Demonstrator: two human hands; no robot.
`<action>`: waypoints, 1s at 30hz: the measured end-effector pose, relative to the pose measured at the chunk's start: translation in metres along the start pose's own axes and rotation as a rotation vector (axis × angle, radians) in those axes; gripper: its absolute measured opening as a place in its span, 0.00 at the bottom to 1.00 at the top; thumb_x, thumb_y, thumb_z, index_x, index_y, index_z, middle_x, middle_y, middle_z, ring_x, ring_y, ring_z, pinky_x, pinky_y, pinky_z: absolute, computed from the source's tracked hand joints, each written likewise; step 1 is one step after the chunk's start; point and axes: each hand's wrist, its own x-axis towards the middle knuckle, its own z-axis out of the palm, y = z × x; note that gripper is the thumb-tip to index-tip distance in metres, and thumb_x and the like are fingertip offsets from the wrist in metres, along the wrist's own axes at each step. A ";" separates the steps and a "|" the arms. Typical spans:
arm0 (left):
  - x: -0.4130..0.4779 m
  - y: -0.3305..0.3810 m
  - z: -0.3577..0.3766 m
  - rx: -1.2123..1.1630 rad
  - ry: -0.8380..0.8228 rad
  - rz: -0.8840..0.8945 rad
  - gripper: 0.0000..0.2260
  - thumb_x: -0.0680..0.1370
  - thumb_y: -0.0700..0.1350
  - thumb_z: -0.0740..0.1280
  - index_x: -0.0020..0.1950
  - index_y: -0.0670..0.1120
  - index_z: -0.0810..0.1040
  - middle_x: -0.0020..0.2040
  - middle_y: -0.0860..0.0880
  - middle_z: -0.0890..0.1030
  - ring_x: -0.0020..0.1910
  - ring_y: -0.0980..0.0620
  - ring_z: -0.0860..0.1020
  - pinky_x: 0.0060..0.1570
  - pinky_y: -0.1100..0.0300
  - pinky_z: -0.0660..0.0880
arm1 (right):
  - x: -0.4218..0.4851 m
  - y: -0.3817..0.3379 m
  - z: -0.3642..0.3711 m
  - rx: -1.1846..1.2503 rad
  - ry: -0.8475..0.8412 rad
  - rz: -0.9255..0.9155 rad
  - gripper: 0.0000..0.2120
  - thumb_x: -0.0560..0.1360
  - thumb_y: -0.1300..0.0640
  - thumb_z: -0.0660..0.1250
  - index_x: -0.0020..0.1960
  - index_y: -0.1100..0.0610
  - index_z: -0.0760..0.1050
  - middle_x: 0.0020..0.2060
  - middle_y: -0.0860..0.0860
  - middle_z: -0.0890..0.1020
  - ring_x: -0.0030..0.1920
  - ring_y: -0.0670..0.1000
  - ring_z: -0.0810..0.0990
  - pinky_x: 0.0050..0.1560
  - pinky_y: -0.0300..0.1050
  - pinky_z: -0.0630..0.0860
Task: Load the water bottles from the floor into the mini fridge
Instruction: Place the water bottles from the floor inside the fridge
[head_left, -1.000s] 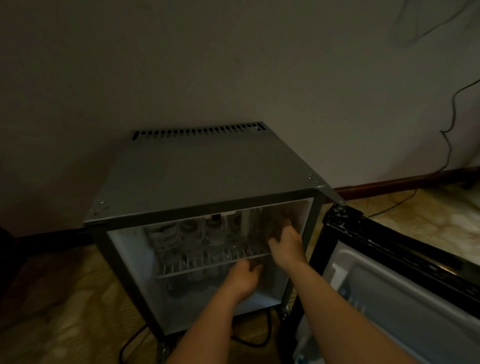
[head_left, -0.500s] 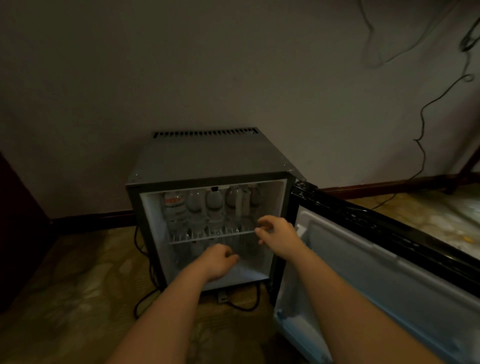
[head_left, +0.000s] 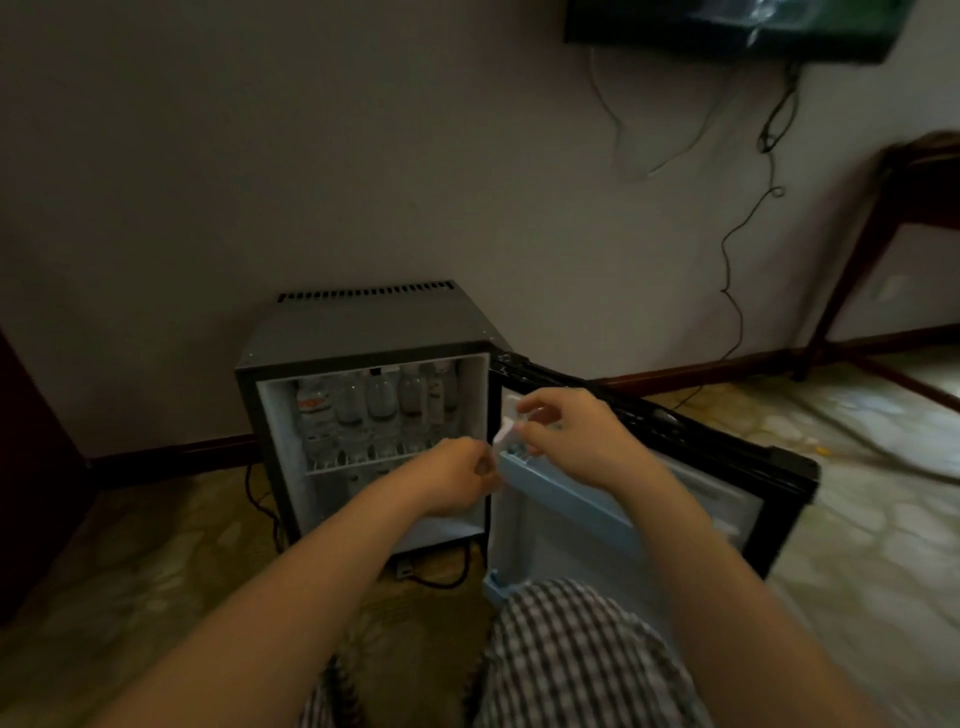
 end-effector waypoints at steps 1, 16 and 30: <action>-0.005 0.015 -0.001 0.022 -0.019 0.024 0.12 0.79 0.49 0.61 0.60 0.46 0.76 0.56 0.46 0.79 0.52 0.49 0.77 0.50 0.57 0.72 | -0.012 0.001 -0.011 -0.022 0.015 -0.008 0.14 0.77 0.54 0.64 0.61 0.55 0.75 0.51 0.52 0.81 0.49 0.51 0.81 0.47 0.43 0.77; -0.047 0.174 0.111 -0.062 -0.271 0.357 0.15 0.79 0.51 0.60 0.62 0.46 0.75 0.61 0.48 0.77 0.59 0.50 0.75 0.60 0.53 0.73 | -0.194 0.146 -0.102 -0.061 0.234 0.305 0.15 0.76 0.55 0.65 0.62 0.56 0.75 0.47 0.49 0.79 0.49 0.51 0.80 0.52 0.46 0.75; -0.032 0.178 0.277 -0.068 -0.426 0.190 0.11 0.79 0.51 0.61 0.55 0.47 0.78 0.53 0.48 0.79 0.52 0.50 0.77 0.54 0.55 0.74 | -0.329 0.372 -0.041 -0.282 0.072 1.008 0.22 0.76 0.53 0.63 0.69 0.55 0.68 0.65 0.57 0.74 0.64 0.58 0.74 0.63 0.49 0.71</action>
